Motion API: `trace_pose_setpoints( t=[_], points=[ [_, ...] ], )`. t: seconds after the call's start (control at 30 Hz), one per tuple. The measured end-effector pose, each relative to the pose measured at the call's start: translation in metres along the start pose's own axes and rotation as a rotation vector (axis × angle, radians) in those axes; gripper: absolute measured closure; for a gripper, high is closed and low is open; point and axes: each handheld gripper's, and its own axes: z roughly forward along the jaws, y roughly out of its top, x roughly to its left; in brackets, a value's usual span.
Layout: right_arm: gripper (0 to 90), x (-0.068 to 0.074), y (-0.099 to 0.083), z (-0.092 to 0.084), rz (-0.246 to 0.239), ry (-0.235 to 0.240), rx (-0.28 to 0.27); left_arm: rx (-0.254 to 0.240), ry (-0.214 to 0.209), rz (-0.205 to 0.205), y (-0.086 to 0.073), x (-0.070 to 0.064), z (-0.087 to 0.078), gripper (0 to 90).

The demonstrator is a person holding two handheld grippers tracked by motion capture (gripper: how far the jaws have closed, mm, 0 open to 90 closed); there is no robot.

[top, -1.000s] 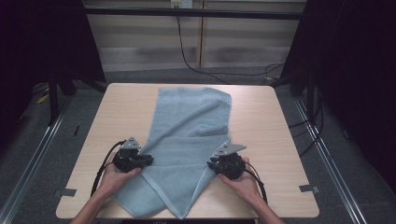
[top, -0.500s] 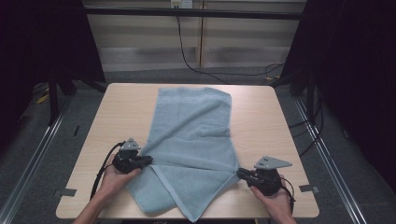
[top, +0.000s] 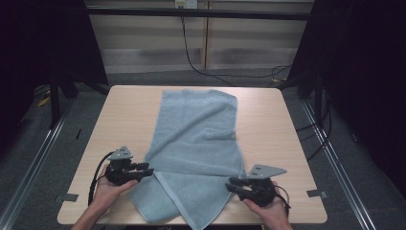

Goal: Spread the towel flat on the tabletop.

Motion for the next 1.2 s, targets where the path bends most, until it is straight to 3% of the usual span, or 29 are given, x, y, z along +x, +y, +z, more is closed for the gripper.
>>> trace_pose_setpoints(
  t=[0.1,0.17,0.2,0.27,0.33,0.37,0.43,0.47,0.5,0.57,0.63,0.73,0.87,1.0,1.03,1.07,1.1,1.2],
  points=[
    [63.2,0.019,0.007,0.027,-0.056,0.073,0.044,0.020,-0.014,-0.006,-0.016,-0.008,-0.009,58.7],
    [58.8,0.026,0.009,0.044,-0.089,0.112,0.078,0.021,0.015,0.016,-0.026,-0.013,-0.010,54.8],
    [56.9,0.030,0.009,0.051,-0.102,0.131,0.093,-0.010,0.046,0.041,-0.029,-0.016,-0.012,54.4],
    [51.5,0.036,0.010,0.065,-0.135,0.150,0.122,0.018,0.063,0.043,-0.029,-0.020,-0.007,52.9],
    [49.0,0.039,0.010,0.073,-0.168,0.148,0.147,0.077,0.080,0.054,-0.031,-0.020,0.001,50.2],
    [49.8,0.041,0.008,0.078,-0.175,0.141,0.159,0.076,0.095,0.062,-0.033,-0.021,0.004,50.2],
    [61.8,0.044,0.005,0.083,-0.204,0.106,0.172,0.082,0.109,0.072,-0.031,-0.023,0.005,52.3],
    [65.2,0.046,0.004,0.083,-0.225,0.086,0.161,0.097,0.116,0.094,-0.030,-0.024,0.005,60.2],
    [72.2,0.046,0.003,0.082,-0.215,0.081,0.161,0.102,0.118,0.107,-0.029,-0.025,0.006,70.1],
    [82.6,0.045,0.003,0.079,-0.202,0.078,0.151,0.103,0.099,0.138,-0.028,-0.027,0.008,80.7],
    [84.5,0.043,0.004,0.076,-0.195,0.082,0.147,0.072,0.073,0.118,-0.025,-0.026,0.005,84.3],
    [86.2,0.037,0.007,0.064,-0.162,0.123,0.111,0.028,0.059,0.097,-0.022,-0.024,-0.003,85.3],
    [86.7,0.028,0.011,0.045,-0.123,0.123,0.053,-0.034,0.026,0.072,-0.019,-0.023,-0.014,85.4],
    [86.7,0.020,0.016,0.018,-0.096,0.122,-0.021,-0.082,0.014,0.081,-0.014,-0.031,-0.027,85.4],
    [86.8,0.019,0.017,0.012,-0.092,0.122,-0.035,-0.087,0.044,0.099,-0.012,-0.036,-0.031,85.4],
    [86.8,0.017,0.017,0.003,-0.084,0.116,-0.060,-0.093,0.043,0.114,-0.010,-0.039,-0.033,85.4],
    [86.9,0.016,0.017,-0.002,-0.079,0.115,-0.074,-0.123,0.000,0.104,-0.008,-0.044,-0.038,85.4],
    [86.9,0.014,0.014,-0.025,-0.076,0.096,-0.100,-0.150,-0.058,0.132,-0.005,-0.061,-0.046,85.4]
  ],
)
